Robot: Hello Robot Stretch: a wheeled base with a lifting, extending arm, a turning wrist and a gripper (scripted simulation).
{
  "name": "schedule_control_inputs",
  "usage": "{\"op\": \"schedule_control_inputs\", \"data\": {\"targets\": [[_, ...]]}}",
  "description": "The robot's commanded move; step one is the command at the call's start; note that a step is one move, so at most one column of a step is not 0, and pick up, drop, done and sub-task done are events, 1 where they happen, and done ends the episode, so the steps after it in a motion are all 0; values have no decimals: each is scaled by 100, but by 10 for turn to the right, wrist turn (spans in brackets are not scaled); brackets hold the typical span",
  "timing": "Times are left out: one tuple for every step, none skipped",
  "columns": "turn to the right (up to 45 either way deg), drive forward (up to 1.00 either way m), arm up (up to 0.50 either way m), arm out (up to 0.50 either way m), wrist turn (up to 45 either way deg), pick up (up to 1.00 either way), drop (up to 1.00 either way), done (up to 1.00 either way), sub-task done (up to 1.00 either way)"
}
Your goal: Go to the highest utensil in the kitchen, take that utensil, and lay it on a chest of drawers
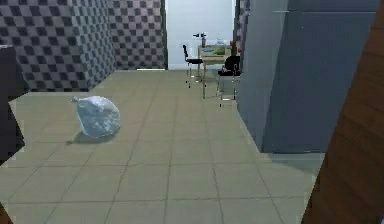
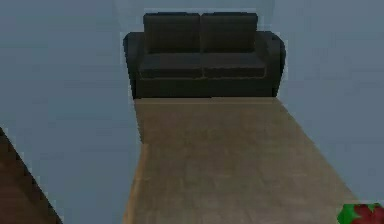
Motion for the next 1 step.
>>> {"op": "schedule_control_inputs", "data": {"targets": [[0,75,0,0,0,0,0,0,0]]}}
